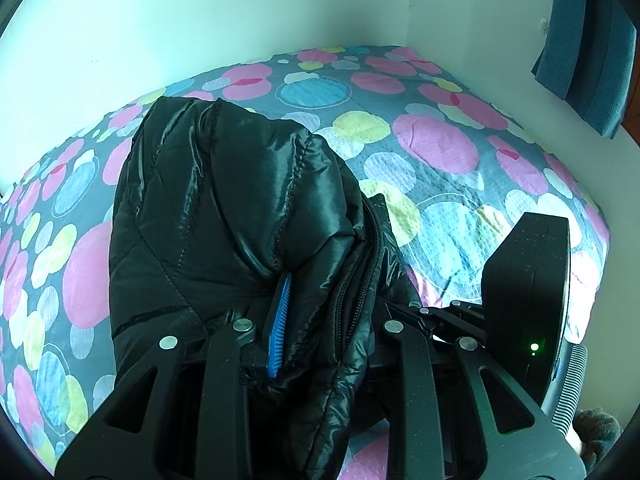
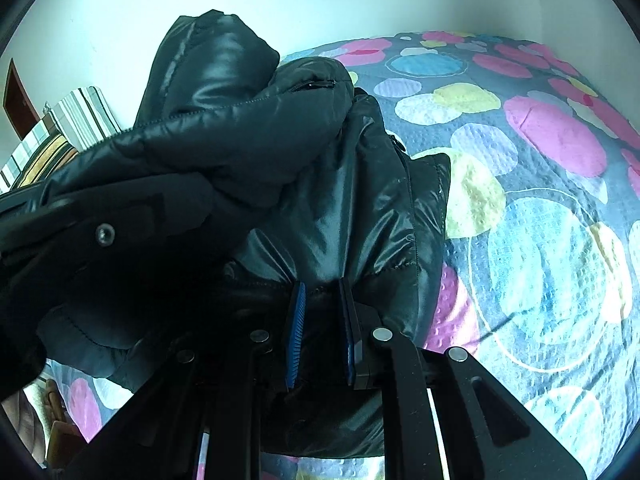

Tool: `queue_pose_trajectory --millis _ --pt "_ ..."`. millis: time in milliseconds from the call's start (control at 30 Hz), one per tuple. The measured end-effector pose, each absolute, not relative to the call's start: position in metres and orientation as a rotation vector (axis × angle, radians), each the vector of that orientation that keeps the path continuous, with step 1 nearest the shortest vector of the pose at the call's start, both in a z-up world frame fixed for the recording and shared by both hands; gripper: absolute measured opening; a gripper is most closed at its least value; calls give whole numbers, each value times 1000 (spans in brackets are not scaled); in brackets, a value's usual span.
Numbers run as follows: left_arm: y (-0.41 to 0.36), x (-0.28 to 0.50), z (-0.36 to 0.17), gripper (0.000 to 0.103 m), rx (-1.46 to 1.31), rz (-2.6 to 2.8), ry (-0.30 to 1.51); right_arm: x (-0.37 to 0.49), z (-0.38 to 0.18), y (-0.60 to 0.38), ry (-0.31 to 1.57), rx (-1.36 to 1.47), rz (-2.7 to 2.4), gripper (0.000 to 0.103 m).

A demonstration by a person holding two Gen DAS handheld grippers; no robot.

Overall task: Fold large clothes
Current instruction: 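Lift the folded jacket with both tools and carry it across the bed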

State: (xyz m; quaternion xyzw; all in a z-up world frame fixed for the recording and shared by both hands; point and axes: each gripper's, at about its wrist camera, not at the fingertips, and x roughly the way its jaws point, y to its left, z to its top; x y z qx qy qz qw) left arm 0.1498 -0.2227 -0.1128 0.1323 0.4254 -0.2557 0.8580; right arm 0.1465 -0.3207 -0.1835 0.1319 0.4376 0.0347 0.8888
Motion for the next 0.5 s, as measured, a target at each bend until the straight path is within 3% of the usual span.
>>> queue_pose_trajectory --millis 500 --pt "-209 139 -90 30 99 -675 889 141 -183 -315 912 285 47 15"
